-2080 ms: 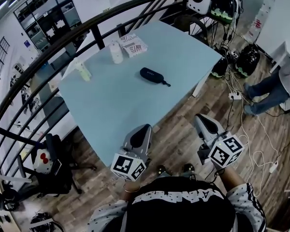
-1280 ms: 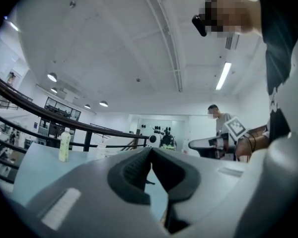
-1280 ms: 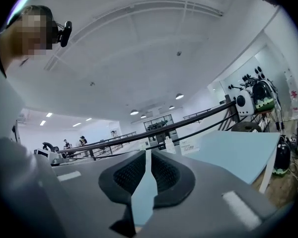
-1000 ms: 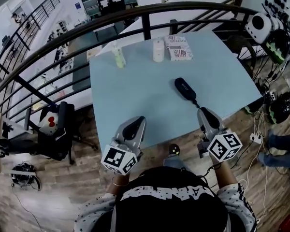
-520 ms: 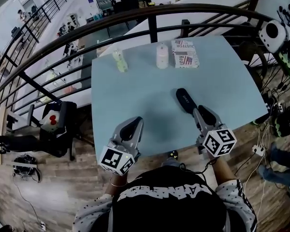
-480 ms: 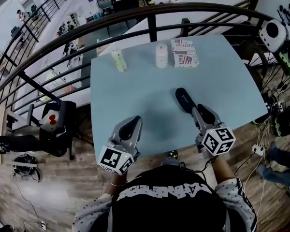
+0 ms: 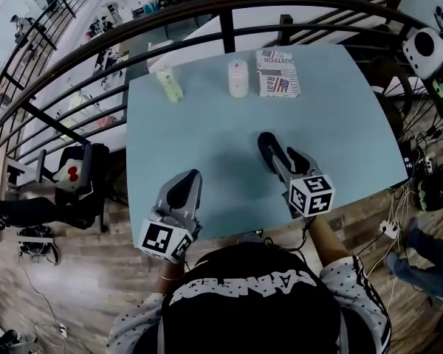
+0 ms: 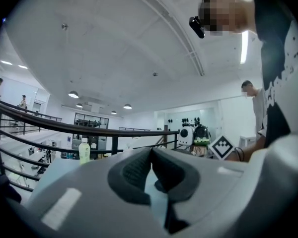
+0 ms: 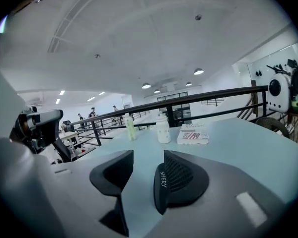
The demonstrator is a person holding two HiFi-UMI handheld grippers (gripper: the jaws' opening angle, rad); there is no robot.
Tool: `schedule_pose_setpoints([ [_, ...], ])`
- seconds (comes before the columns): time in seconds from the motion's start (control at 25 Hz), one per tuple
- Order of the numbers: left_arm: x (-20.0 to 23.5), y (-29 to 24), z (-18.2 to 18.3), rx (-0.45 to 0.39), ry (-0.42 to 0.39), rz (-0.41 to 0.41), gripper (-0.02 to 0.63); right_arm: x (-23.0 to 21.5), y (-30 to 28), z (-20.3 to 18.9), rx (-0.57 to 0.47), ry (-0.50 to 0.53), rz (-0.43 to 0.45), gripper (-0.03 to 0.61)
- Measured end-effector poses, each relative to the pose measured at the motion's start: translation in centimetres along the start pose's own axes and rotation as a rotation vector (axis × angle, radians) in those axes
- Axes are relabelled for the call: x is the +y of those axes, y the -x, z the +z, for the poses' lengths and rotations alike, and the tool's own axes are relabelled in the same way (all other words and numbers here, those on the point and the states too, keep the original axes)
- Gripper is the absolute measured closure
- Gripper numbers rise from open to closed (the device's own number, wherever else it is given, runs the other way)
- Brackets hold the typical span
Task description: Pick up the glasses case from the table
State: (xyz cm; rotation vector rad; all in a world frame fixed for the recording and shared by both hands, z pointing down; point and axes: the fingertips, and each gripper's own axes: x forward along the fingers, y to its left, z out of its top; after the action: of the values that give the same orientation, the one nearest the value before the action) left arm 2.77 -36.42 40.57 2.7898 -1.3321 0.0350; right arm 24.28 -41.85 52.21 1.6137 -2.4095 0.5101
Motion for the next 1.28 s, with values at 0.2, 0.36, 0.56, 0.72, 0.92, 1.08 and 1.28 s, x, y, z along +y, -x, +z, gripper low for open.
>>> schedule_pose_setpoints([
  [0.2, 0.2, -1.4, -0.8, 0.002, -0.001, 0.049, 0.614, -1.3, -2.9, -3.1, 0.12, 0.061, 0.036, 0.345],
  [0.36, 0.0, -2.4, -1.2, 0.002, 0.002, 0.061, 0.614, -2.4, -4.8, -5.1, 0.197, 0.114, 0.044, 0.309],
  [0.56, 0.6, -3.2, -1.7, 0.028, 0.013, 0.061, 0.614, -3.3, -6.6, -6.9, 0.268, 0.155, 0.015, 0.272],
  [0.72, 1.1, -3.7, -0.7, 0.022, -0.003, 0.051, 0.614, -3.5, -7.9, -7.8, 0.319, 0.173, 0.01, 0.247],
  [0.92, 2.2, -3.3, -0.2, 0.03, -0.008, 0.056, 0.614, -4.5, -9.1, -9.2, 0.383, 0.181, -0.035, 0.224],
  [1.08, 3.3, -2.8, 0.1, 0.04, -0.001, 0.075, 0.614, -4.5, -9.8, -9.9, 0.419, 0.185, -0.04, 0.218],
  [1.28, 4.3, -2.6, 0.4, 0.028, 0.015, 0.091, 0.614, -4.3, -10.7, -10.6, 0.46, 0.207, -0.032, 0.209],
])
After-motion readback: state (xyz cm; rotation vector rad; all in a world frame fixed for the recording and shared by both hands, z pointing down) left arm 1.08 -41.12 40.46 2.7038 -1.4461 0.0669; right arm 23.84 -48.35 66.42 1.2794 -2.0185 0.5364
